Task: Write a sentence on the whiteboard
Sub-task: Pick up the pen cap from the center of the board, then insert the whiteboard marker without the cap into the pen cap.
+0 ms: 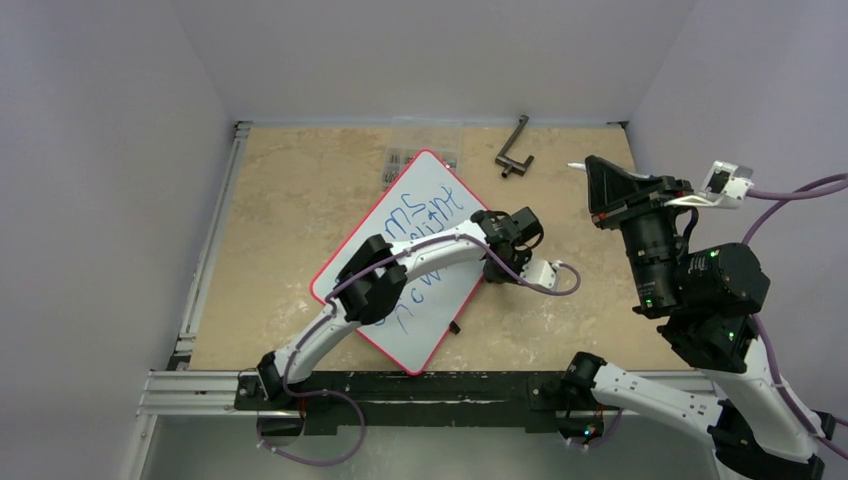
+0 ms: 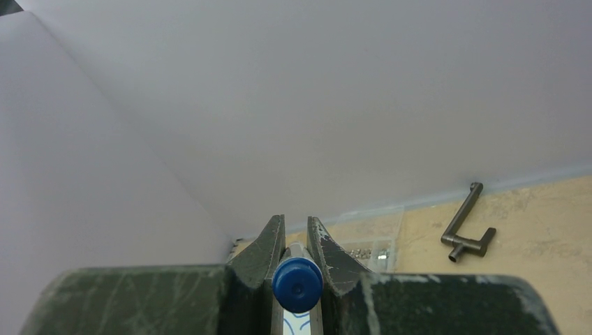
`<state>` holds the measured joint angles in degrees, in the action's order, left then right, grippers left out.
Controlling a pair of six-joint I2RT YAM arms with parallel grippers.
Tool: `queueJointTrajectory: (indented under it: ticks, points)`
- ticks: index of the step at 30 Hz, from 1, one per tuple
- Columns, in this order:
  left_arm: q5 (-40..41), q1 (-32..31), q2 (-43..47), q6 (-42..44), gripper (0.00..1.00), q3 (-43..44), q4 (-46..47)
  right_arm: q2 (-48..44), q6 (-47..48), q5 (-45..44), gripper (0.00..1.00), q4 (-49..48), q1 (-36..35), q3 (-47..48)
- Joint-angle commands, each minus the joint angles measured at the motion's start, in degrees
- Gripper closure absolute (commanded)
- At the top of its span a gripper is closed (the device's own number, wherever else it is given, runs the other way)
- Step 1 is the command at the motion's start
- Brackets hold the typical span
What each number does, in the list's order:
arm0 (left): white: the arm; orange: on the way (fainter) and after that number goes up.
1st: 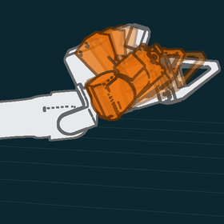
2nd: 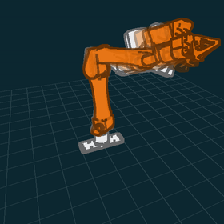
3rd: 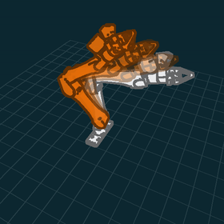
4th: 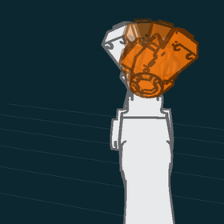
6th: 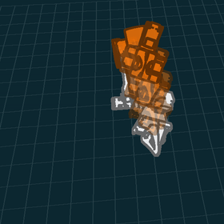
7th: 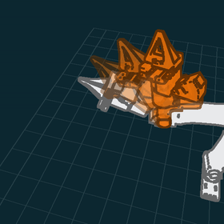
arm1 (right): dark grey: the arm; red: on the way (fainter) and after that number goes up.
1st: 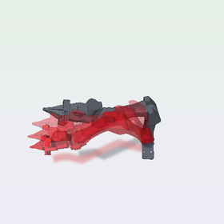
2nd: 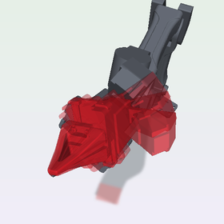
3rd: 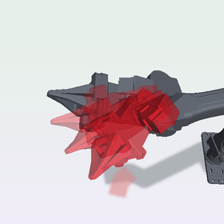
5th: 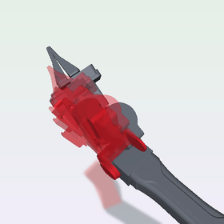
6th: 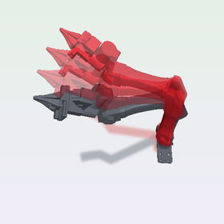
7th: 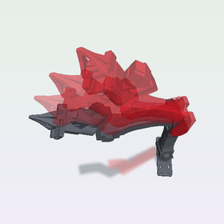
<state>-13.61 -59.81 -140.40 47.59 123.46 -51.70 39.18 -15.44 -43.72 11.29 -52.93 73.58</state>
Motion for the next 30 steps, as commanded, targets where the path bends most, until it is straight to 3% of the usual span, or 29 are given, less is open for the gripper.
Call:
queueJointTrajectory:
  ticks: [1,20,30]
  points:
    - [-1.2,0.6,-0.8,0.1,1.00,2.6,-2.2,-0.4,-0.7,1.0,1.00,0.1,0.1,0.3]
    - [-22.8,-0.3,23.8,-12.8,1.00,-8.7,14.3,-0.9,4.8,-3.7,1.00,1.3,0.1,5.6]
    - [-30.0,3.2,42.3,-18.0,1.00,-22.1,16.5,1.8,5.3,7.0,1.00,5.2,0.1,9.6]
